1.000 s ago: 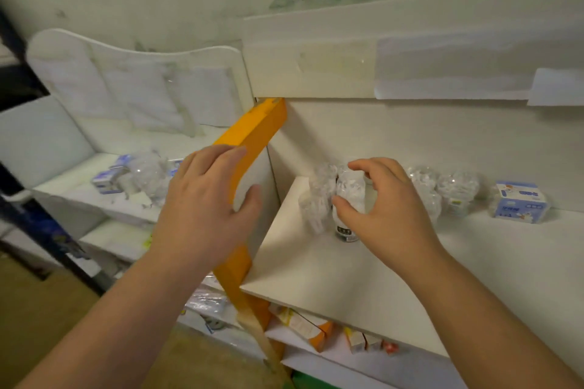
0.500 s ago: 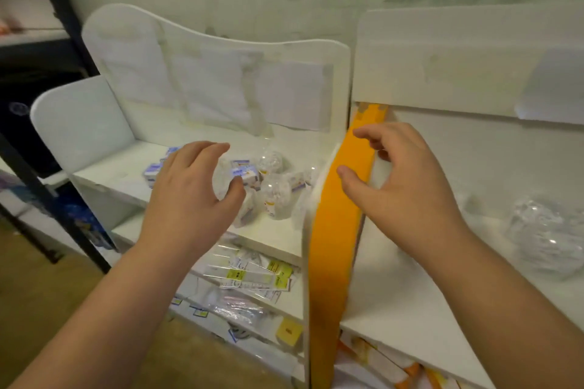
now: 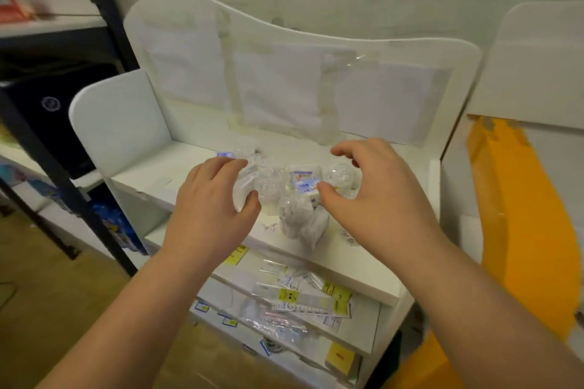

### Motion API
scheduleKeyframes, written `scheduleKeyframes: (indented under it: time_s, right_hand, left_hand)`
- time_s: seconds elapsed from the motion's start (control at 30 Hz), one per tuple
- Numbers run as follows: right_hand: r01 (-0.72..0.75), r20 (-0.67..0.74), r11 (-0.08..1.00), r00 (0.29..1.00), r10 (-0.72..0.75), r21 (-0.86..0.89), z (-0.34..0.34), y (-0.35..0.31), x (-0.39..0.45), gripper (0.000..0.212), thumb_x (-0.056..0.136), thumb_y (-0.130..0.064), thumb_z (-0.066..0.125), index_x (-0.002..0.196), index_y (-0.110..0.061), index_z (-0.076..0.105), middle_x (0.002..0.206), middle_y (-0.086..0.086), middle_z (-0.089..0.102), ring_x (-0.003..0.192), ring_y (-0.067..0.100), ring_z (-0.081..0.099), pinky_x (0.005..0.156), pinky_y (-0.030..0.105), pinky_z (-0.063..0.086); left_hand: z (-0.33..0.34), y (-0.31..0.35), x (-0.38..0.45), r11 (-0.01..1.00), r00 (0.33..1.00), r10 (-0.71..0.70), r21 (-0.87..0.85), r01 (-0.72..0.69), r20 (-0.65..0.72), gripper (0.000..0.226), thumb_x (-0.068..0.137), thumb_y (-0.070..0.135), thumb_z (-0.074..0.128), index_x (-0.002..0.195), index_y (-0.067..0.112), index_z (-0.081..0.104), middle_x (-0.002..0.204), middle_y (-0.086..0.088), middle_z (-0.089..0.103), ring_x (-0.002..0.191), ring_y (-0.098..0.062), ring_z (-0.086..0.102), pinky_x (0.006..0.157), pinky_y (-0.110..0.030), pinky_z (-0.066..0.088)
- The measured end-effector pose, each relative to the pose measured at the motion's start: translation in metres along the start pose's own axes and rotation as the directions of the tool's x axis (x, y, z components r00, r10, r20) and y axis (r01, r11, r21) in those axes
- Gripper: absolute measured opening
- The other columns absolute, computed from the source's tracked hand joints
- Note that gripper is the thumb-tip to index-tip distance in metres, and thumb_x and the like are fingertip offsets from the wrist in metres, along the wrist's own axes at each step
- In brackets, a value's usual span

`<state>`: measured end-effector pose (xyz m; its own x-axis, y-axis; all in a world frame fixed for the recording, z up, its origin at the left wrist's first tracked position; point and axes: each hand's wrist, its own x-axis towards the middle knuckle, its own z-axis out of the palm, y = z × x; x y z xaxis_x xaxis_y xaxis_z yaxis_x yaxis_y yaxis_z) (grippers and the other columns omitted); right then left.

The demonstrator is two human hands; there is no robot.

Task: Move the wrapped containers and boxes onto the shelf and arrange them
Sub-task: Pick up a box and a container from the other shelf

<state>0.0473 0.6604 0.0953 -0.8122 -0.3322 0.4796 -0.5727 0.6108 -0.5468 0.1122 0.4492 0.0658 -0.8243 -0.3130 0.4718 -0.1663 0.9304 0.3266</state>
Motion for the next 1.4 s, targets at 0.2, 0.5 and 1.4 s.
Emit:
scheduleKeyframes:
  time_s: [0.2, 0.5, 1.4]
  right_hand:
    - [0.008, 0.074, 0.998, 0.997, -0.013, 0.059, 0.039, -0.002, 0.001, 0.042, 0.081, -0.038, 0.067, 0.122, -0.033, 0.057, 0.12, -0.014, 0.051, 0.112, 0.012, 0.052, 0.091, 0.027, 0.044]
    - [-0.004, 0.11, 0.999, 0.994, -0.001, 0.044, 0.101, -0.014, 0.02, 0.042, 0.083, -0.038, 0.067, 0.124, -0.033, 0.057, 0.121, -0.016, 0.051, 0.113, 0.009, 0.051, 0.094, 0.028, 0.045]
    - [-0.184, 0.187, 0.936, 0.951, 0.247, -0.301, 0.289, -0.037, 0.193, 0.05, 0.085, -0.032, 0.063, 0.132, -0.022, 0.05, 0.131, 0.005, 0.047, 0.116, 0.027, 0.052, 0.094, 0.036, 0.046]
  left_hand:
    - [-0.004, -0.026, -0.009, 0.995, 0.996, -0.09, 0.047, 0.09, -0.002, 0.05, 0.091, 0.034, 0.057, 0.14, 0.024, 0.049, 0.138, 0.006, 0.048, 0.128, -0.015, 0.038, 0.104, -0.03, 0.033]
    - [0.025, -0.112, 0.028, 0.991, 0.986, -0.129, 0.035, 0.126, 0.103, 0.055, 0.091, 0.037, 0.057, 0.143, 0.027, 0.043, 0.143, 0.007, 0.043, 0.133, -0.014, 0.034, 0.105, -0.031, 0.034]
    - [0.079, -0.273, 0.154, 0.871, 0.976, 0.102, -0.491, 0.007, 0.195, 0.058, 0.072, 0.04, 0.082, 0.122, 0.033, 0.052, 0.112, 0.024, 0.049, 0.103, 0.005, 0.053, 0.084, -0.007, 0.042]
